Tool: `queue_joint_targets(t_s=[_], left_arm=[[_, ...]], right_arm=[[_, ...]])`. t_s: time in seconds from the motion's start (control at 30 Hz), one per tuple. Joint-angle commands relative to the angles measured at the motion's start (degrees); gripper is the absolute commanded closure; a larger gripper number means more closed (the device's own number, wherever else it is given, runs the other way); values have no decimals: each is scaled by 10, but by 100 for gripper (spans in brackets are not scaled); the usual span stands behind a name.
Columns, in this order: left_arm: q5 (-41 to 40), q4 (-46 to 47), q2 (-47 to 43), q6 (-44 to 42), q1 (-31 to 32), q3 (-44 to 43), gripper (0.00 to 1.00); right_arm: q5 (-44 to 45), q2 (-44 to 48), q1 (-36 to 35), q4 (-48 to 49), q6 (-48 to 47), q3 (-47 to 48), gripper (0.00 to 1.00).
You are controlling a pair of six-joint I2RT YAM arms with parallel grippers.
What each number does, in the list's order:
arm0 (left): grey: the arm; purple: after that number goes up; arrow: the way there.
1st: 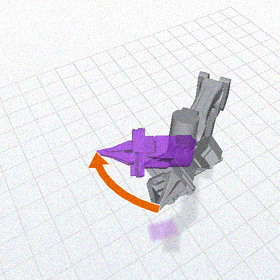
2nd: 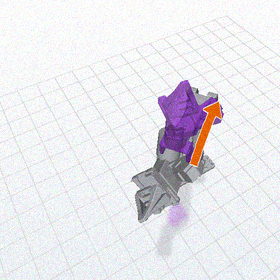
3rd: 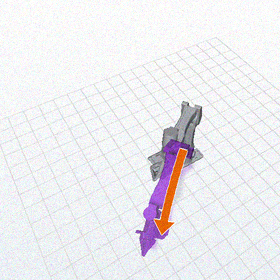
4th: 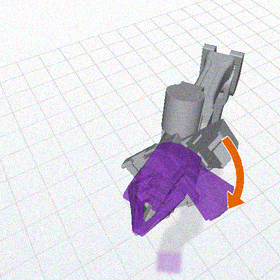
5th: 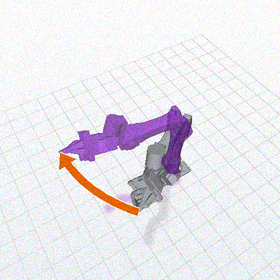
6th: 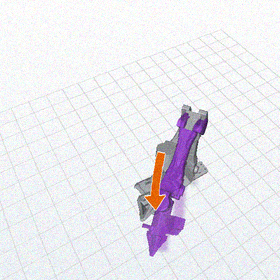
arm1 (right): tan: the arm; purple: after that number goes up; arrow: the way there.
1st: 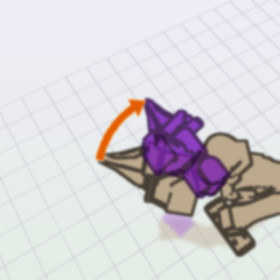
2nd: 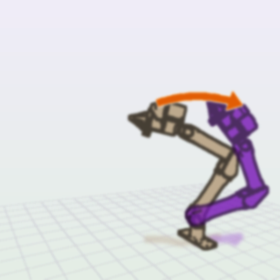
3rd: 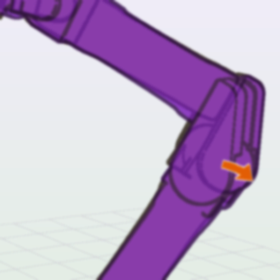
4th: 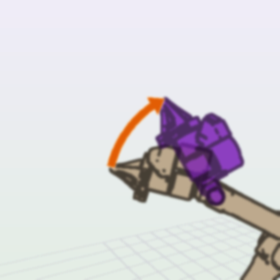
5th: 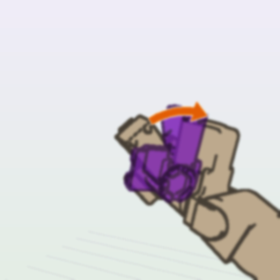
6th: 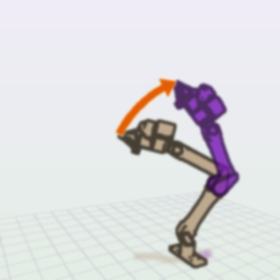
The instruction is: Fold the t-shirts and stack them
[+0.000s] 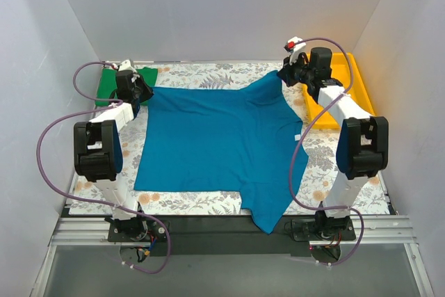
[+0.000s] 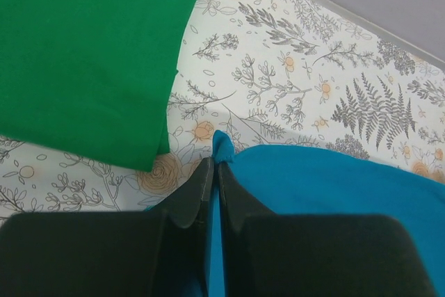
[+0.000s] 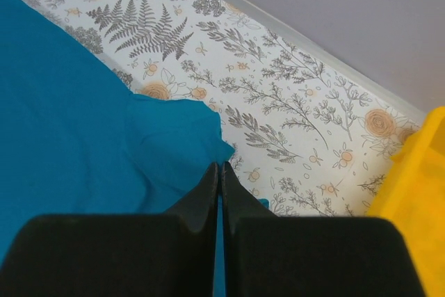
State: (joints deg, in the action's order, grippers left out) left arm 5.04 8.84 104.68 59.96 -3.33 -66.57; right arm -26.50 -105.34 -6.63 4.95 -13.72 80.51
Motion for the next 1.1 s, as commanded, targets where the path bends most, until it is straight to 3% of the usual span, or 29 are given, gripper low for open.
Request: queue_joint_targets(t_s=[0.0,1.07], left_arm=[[5,7,-38,-13,-4,20,100],[4,41,-108,1,-4,108,100]], right_arm=[[-6,52,9,27,-9,-25,99],[-49,193,14,30,-16,-206,99]])
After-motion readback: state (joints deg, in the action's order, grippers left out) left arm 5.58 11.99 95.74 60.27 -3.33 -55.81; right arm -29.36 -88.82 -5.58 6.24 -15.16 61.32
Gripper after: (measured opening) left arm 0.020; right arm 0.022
